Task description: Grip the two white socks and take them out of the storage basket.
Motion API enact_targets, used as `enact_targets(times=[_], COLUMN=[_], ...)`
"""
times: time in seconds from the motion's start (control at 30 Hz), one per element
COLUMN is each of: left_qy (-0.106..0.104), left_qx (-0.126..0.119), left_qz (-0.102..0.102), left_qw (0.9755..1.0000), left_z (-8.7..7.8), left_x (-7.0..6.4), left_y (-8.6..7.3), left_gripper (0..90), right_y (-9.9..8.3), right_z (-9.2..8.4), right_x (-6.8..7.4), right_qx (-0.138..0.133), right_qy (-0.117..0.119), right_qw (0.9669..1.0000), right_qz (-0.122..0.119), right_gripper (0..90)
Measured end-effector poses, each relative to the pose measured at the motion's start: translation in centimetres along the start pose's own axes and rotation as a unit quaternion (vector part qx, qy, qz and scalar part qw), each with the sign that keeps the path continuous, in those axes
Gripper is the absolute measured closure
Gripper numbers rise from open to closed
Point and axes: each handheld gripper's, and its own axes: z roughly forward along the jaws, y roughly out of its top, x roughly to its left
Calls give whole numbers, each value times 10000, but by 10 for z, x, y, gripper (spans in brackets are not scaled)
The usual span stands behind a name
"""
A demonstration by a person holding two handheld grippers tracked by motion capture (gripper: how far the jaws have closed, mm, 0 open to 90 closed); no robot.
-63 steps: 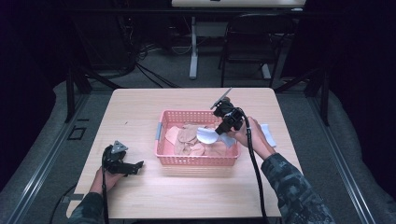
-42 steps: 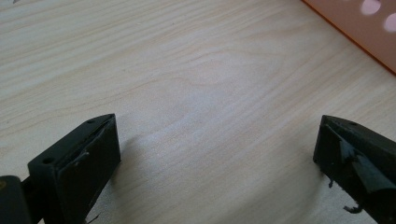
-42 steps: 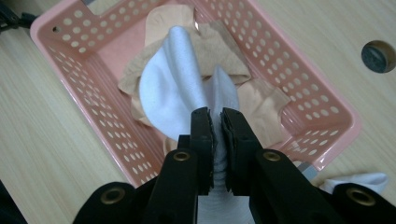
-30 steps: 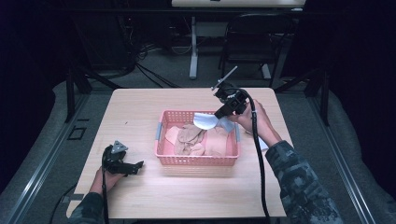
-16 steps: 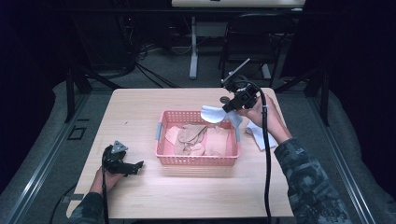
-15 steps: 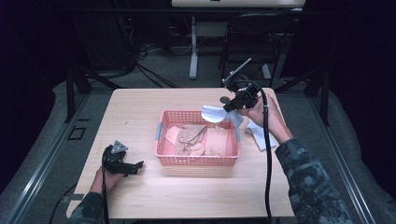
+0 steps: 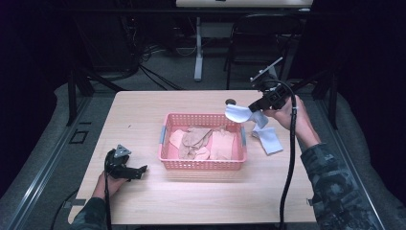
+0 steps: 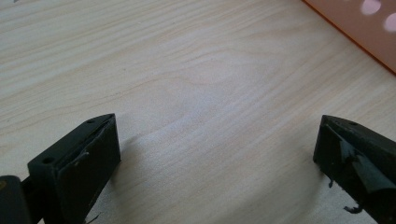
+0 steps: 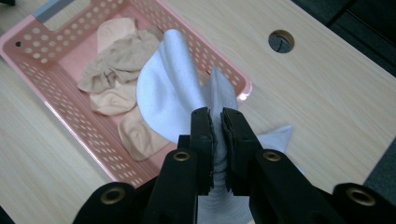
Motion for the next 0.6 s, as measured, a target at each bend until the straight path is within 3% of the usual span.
enact_targets(times=[0.3,0.6], left_qy=[-2,-7], left_qx=[-4,-6], left_qz=[18,45], left_qw=[10000,10000], left_z=[0,0], left_x=[0,0], left_y=[0,1], left_gripper=[3,3], right_y=[-19,-39], right_z=[-9,1], right_x=[-22,-39], right_qx=[53,146], right_qy=[-222,-316], right_qw=[9996,9985], right_qz=[186,432], right_gripper=[834,834])
